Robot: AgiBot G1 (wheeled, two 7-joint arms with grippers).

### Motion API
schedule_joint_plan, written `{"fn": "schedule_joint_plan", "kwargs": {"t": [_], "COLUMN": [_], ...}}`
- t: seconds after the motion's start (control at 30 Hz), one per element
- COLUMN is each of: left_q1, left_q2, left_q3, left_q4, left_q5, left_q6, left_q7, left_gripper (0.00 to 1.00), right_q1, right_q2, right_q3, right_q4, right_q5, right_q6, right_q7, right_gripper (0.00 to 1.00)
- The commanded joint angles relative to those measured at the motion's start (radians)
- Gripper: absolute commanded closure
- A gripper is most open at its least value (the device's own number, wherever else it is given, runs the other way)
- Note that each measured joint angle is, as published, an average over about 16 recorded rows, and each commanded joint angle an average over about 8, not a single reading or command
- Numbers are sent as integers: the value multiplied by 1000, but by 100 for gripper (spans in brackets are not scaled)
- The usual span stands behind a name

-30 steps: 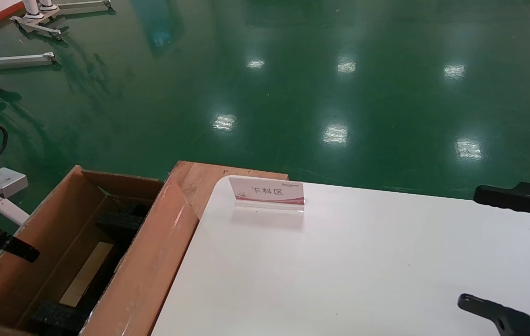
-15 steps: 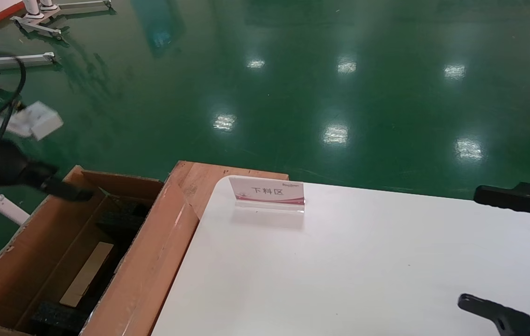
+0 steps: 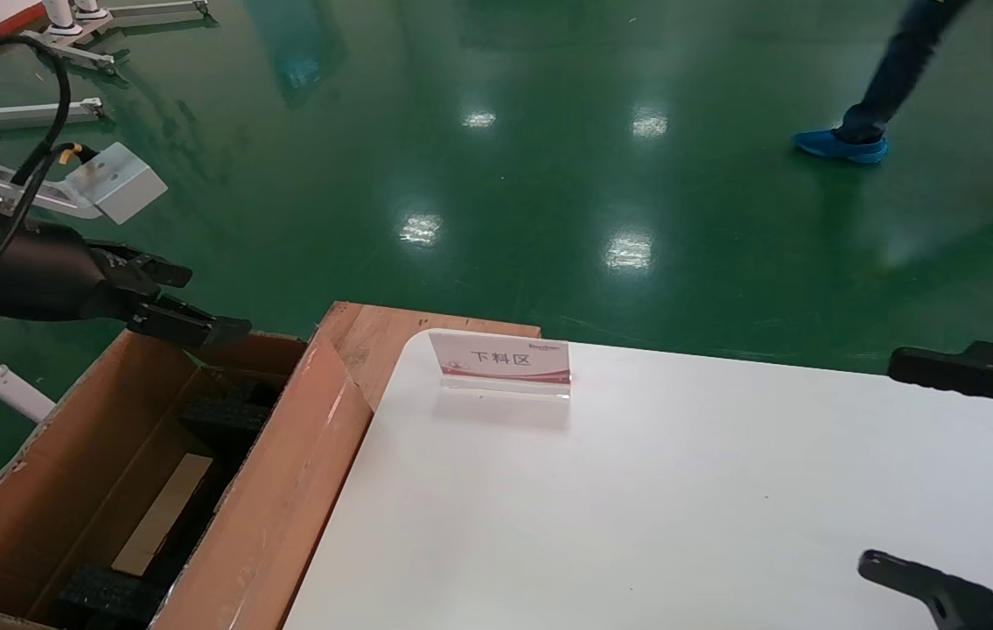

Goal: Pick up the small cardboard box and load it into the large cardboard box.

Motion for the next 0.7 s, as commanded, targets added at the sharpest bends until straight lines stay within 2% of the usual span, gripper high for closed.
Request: {"fn": "schedule_joint_plan", "kwargs": {"t": [0.03, 0.17, 0.7], "left_q1": [-2, 79, 514], "left_q2": [-2, 13, 98], "left_q3": [-1, -98, -608], "left_q4": [-4, -7, -13], "left_q5": [-2, -29, -169], "left_q6": [-2, 18, 129], "left_q7": [1, 41, 255], "left_gripper": [0, 0, 0], "right_q1": [0, 0, 0], "right_q2": [0, 0, 0], "right_q3": [0, 0, -1], "right_q4": [0, 0, -1], "right_q5": [0, 0, 1], "right_q6": [0, 0, 0], "right_q7": [0, 0, -1], "right_gripper": [0, 0, 0]}}
